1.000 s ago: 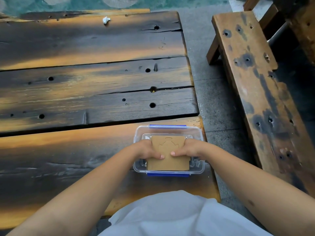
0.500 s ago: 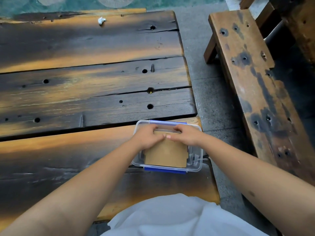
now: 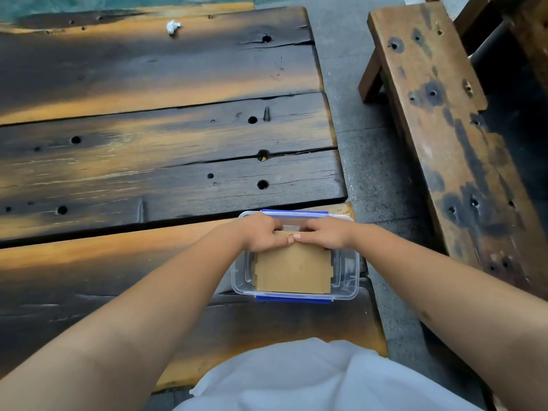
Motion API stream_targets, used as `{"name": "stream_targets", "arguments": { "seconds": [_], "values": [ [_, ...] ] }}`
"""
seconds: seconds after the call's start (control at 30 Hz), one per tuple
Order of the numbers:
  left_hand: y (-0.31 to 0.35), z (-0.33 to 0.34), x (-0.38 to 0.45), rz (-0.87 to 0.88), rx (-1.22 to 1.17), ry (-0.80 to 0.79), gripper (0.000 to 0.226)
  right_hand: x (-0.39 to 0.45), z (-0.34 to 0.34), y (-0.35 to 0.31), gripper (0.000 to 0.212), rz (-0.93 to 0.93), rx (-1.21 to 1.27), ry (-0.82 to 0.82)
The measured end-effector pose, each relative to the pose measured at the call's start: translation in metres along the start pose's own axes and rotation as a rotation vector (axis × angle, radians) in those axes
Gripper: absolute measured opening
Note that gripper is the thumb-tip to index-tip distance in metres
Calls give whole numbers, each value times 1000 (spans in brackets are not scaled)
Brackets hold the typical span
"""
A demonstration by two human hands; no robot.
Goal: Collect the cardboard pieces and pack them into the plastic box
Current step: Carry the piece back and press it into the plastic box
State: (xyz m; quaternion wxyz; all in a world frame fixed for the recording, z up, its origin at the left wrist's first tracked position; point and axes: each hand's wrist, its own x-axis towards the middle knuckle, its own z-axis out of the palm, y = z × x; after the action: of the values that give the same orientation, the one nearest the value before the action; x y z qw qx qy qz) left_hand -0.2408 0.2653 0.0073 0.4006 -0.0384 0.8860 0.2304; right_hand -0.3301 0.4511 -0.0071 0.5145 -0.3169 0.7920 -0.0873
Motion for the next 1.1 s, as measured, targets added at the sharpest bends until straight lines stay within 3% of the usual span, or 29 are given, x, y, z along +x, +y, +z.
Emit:
{"name": "stream_targets", "arguments": {
  "seconds": [0.2, 0.33, 0.4, 0.57, 0.67, 0.73, 0.83, 0.9, 1.1],
  "values": [
    [1, -1, 1, -23, -18, -75, 74, -4, -1, -4, 78, 42, 35, -20],
    [1, 1, 0, -50, -128, -52, 81, -8, -2, -9, 73, 86, 252, -23],
    [2, 7, -6, -77, -312, 0, 78, -14, 1, -10, 71, 118, 405, 33],
    [-4, 38, -36, -282, -1055, 195, 79, -38, 29, 1, 88, 290, 811, 208],
    [0, 54, -43, -396, -1426, 193, 81, -43, 53, 7, 92, 383, 1158, 214],
    [9, 60, -46, -442, -1586, 171, 72, -44, 65, 7, 83, 372, 1315, 196],
    [19, 65, -50, -481, -1563, 165, 47, -43, 70, 1, 62, 355, 1419, 183],
    [20, 67, -52, -481, -1547, 182, 43, -42, 72, -2, 50, 345, 1436, 192],
    [22, 71, -50, -422, -1570, 126, 47, -43, 73, -4, 79, 355, 1414, 205]
  ]
}}
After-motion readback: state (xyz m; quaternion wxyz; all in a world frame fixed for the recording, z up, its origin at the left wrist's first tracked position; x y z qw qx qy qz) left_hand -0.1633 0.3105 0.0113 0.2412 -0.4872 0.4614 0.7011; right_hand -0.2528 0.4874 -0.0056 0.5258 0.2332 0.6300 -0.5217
